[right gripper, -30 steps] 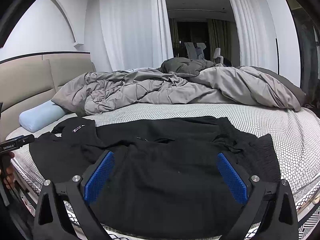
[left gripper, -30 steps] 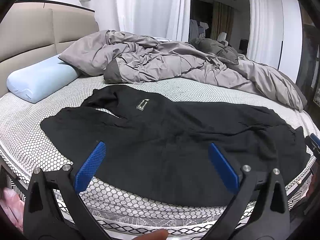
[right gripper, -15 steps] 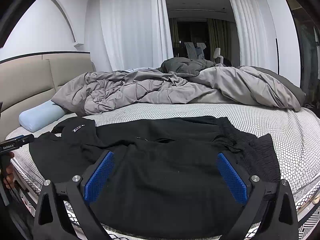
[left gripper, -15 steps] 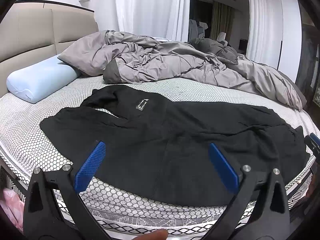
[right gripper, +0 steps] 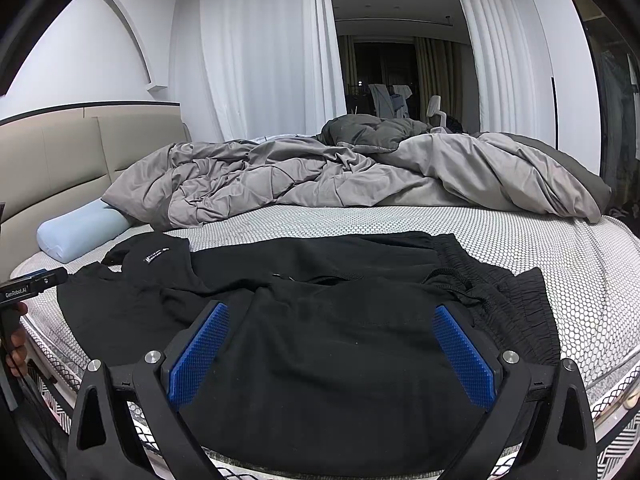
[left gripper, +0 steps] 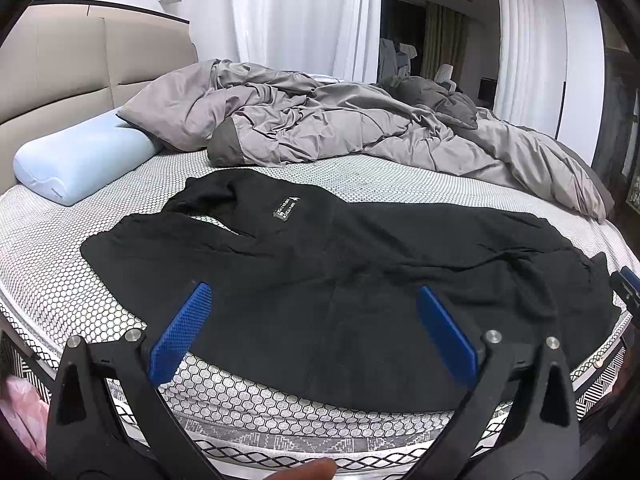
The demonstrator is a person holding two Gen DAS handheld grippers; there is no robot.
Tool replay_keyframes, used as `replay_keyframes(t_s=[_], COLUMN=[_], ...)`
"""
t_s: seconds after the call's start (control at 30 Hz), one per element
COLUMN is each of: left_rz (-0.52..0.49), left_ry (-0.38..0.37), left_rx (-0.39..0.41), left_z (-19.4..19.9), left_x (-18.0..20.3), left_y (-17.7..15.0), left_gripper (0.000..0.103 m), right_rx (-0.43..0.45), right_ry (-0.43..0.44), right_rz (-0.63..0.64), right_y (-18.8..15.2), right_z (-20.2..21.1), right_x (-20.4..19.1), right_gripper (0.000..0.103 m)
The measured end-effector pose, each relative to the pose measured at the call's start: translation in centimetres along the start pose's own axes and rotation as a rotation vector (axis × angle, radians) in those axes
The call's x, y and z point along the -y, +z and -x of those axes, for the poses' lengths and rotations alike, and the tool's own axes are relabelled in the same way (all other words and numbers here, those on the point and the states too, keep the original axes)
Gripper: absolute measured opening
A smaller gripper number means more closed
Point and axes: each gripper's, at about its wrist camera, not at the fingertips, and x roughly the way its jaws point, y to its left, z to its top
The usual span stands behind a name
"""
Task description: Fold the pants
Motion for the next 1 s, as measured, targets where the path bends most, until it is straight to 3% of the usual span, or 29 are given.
replay_keyframes(t_s=[1.0], left_rz=[-0.001], left_ry=[0.001], left_rx=[0.005], left_z=[-0.03], left_x=[-0.25], left_y=[-0.08], left_gripper=[0.102], right_rx=[-0.012], right_ry=[-0.007], right_rz=[-0.007], right_y=[-0.5], right_z=[0.04], right_x=[0.61], right_gripper=[0.103])
